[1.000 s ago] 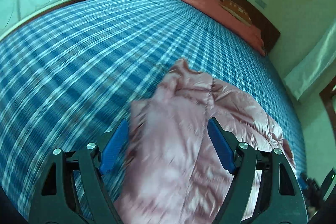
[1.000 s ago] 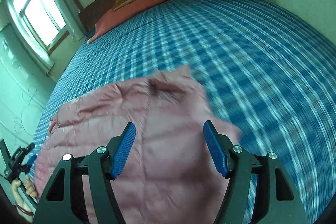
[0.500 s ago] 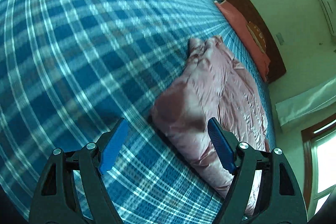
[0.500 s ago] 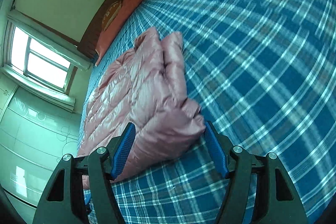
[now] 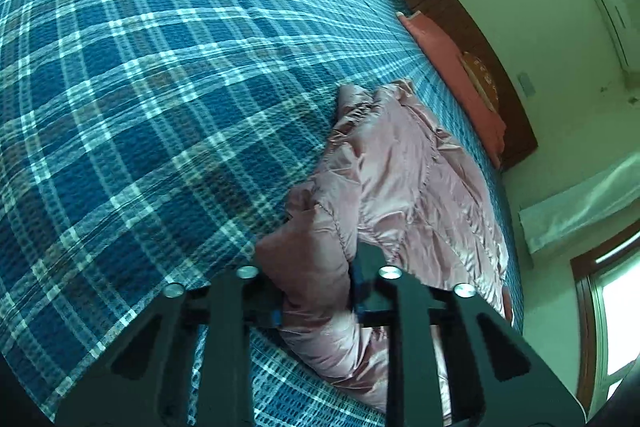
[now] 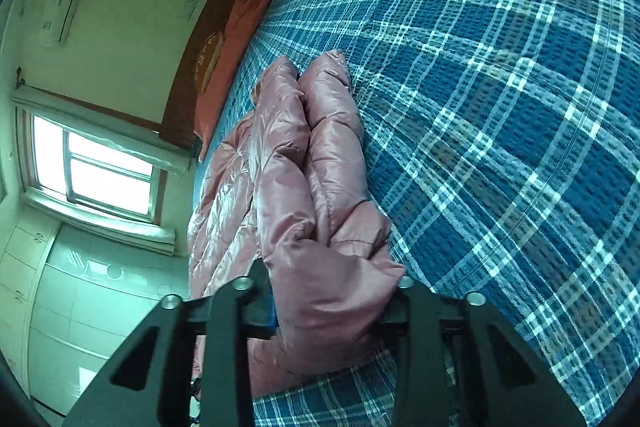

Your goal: Fold large clothes

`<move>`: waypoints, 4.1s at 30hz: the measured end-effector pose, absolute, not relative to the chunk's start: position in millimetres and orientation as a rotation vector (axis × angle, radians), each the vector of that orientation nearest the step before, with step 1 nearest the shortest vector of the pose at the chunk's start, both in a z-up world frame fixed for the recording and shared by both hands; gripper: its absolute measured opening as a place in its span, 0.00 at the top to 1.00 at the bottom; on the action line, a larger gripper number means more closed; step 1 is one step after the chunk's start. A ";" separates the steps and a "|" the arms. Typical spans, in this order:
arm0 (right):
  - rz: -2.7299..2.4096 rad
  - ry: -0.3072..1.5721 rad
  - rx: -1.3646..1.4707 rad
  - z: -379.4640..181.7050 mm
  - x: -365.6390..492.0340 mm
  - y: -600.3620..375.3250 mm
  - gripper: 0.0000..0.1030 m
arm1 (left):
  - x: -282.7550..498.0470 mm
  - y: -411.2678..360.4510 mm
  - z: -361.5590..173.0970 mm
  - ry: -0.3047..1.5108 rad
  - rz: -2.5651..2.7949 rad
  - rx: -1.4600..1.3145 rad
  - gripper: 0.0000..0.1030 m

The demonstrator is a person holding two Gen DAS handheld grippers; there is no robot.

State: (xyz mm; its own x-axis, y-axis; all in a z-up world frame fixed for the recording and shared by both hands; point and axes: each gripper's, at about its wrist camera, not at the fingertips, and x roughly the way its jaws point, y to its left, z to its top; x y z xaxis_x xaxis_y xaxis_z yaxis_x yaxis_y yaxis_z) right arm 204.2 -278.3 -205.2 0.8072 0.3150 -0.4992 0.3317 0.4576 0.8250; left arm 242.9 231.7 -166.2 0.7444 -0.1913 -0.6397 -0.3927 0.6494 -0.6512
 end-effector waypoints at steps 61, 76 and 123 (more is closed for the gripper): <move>0.040 0.739 1.107 -221.0 52.1 -294.4 0.69 | 53.9 259.2 -160.9 0.827 0.111 -0.813 0.74; -0.062 0.678 1.099 -217.3 13.7 -342.2 0.55 | 36.7 287.0 -155.5 0.809 0.144 -0.801 0.57; -0.030 0.896 -0.030 -154.7 183.4 -81.4 0.55 | 151.1 82.0 -110.9 0.785 0.151 0.158 0.44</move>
State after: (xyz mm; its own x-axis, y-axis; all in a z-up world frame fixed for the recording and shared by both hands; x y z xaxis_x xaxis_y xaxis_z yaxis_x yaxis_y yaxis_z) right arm 183.4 -81.4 -154.7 0.6246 -0.0387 -0.7800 0.0139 0.9992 -0.0385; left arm 151.1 82.0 -110.9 0.6979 0.1931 -0.6897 -0.0761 0.9775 0.1967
